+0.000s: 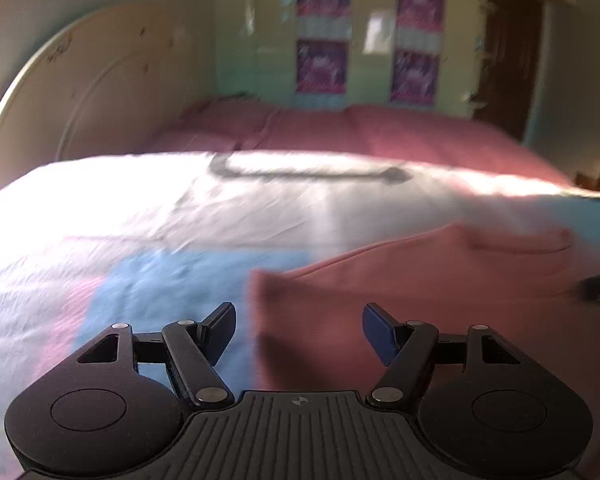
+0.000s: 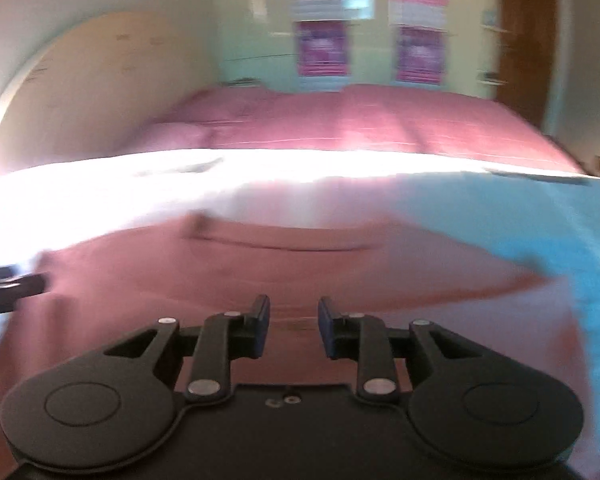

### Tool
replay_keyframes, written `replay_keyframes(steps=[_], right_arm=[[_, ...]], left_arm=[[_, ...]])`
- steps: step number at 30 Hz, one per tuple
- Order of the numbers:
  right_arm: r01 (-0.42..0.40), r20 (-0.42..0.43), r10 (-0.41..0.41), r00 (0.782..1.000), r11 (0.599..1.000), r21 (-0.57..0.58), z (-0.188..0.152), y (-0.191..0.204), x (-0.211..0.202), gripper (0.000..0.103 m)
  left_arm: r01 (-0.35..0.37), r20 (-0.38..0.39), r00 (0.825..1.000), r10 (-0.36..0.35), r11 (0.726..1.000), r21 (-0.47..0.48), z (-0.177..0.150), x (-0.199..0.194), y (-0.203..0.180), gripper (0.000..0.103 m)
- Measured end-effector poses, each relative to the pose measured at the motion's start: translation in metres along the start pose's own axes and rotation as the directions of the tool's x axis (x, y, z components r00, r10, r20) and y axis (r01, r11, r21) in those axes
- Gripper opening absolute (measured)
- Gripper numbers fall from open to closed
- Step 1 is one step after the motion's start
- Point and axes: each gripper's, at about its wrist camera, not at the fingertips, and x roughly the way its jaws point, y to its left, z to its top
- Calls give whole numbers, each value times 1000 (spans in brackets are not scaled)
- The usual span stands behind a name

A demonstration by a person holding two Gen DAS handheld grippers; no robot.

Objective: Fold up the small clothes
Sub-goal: 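Open the left gripper and lift both grippers off the shirt, then move the right gripper to the folded sleeve cuff and close on it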

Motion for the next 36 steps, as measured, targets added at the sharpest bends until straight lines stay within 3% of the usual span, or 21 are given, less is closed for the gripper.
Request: replay_keyframes(steps=[3, 5, 7, 10, 11, 12, 14, 16, 18, 22, 26, 32, 36], right_arm=[[-91, -36, 89, 995, 995, -40, -3, 34, 16, 29], [-94, -60, 89, 994, 992, -80, -10, 48, 26, 37], [-69, -58, 62, 996, 990, -127, -15, 51, 29, 36], [95, -28, -99, 995, 988, -124, -17, 20, 16, 36], [151, -27, -154, 988, 984, -98, -17, 2, 10, 39], [190, -41, -192, 981, 981, -48, -20, -19, 5, 40], [164, -65, -161, 985, 986, 32, -24, -43, -4, 37], [193, -4, -193, 981, 981, 16, -23, -38, -21, 38], [140, 54, -140, 989, 990, 5, -26, -24, -38, 38], [34, 4, -34, 999, 997, -71, -41, 6, -38, 36], [72, -17, -75, 997, 989, -131, -62, 2, -49, 36], [175, -45, -176, 983, 984, -27, -74, -61, -70, 39], [130, -56, -129, 990, 991, 19, -85, -78, -75, 37]], left_arm=[[53, -16, 998, -53, 999, 7, -1, 0, -29, 70], [58, -62, 997, -56, 998, 20, -12, 11, -38, 70], [45, -55, 998, -42, 998, 45, -23, 11, -34, 70], [7, -32, 999, -5, 999, 48, -33, -3, -9, 70], [-27, -43, 999, 29, 998, 51, -35, -6, 0, 79], [-17, -47, 999, 18, 1000, 20, -39, -9, 10, 81], [-40, -47, 998, 39, 999, -8, -35, -15, 13, 81], [-66, 10, 998, 66, 998, 1, -31, -30, 0, 81], [-30, 57, 998, 31, 999, -21, -27, -43, -18, 81], [54, 27, 998, -57, 994, 93, -33, -41, -76, 81], [63, -5, 998, -63, 993, 96, -42, -40, -89, 81], [14, -31, 999, -11, 998, 67, -65, -57, -73, 81], [-24, -58, 998, 29, 996, 87, -79, -69, -69, 81]])
